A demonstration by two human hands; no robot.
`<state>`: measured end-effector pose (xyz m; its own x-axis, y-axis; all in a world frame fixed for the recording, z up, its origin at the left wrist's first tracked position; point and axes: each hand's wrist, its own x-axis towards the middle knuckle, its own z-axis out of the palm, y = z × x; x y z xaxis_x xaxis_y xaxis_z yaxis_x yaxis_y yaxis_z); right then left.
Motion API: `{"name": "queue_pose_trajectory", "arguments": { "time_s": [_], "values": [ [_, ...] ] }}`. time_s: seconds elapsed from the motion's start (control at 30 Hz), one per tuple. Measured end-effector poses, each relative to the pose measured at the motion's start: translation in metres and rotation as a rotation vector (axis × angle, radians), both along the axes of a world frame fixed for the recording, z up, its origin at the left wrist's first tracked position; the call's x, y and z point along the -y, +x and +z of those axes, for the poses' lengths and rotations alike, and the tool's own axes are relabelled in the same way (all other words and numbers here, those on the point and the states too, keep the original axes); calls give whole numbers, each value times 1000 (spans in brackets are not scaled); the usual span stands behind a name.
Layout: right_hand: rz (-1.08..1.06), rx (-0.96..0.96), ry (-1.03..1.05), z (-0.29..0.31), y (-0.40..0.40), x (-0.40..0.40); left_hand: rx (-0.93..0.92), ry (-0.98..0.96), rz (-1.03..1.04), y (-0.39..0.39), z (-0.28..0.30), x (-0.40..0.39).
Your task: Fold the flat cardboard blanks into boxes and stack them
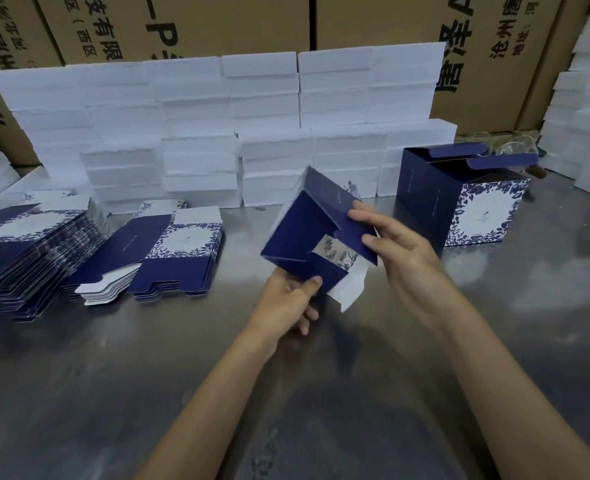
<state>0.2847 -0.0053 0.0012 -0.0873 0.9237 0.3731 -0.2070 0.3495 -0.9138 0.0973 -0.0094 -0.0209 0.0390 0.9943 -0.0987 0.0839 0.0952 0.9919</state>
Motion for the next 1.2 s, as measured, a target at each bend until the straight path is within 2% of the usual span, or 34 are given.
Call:
{"name": "queue_pose_trajectory", "arguments": {
  "time_s": [0.13,0.23,0.3,0.37,0.43,0.47,0.53,0.63,0.7,0.77,1.03,1.2],
  "values": [
    [-111,262,52,0,-7,4,75,-300,-211,-4,2,3],
    [-195,460,26,2,-12,8,-142,-407,-348,-17,11,3],
    [-209,505,22,3,-15,10,-357,-398,-304,-26,17,1],
    [-211,501,12,5,-18,13,-541,-293,-100,-39,21,-2],
    [-214,489,0,7,-20,14,-668,-61,201,-50,22,-6],
    [-214,490,-3,7,-22,15,-667,71,348,-53,23,-7],
    [-201,502,1,6,-25,17,-472,326,498,-50,30,-4],
    [-180,519,0,6,-29,19,-300,534,331,-41,39,2],
    [-173,518,-3,6,-30,19,-300,576,140,-36,37,7],
    [-169,501,-10,6,-30,19,-372,635,48,-33,31,7],
    [3,570,-40,7,-13,17,-367,662,66,-31,24,2],
    [29,592,-49,12,-1,16,-448,745,114,-31,22,0]
  ]
}}
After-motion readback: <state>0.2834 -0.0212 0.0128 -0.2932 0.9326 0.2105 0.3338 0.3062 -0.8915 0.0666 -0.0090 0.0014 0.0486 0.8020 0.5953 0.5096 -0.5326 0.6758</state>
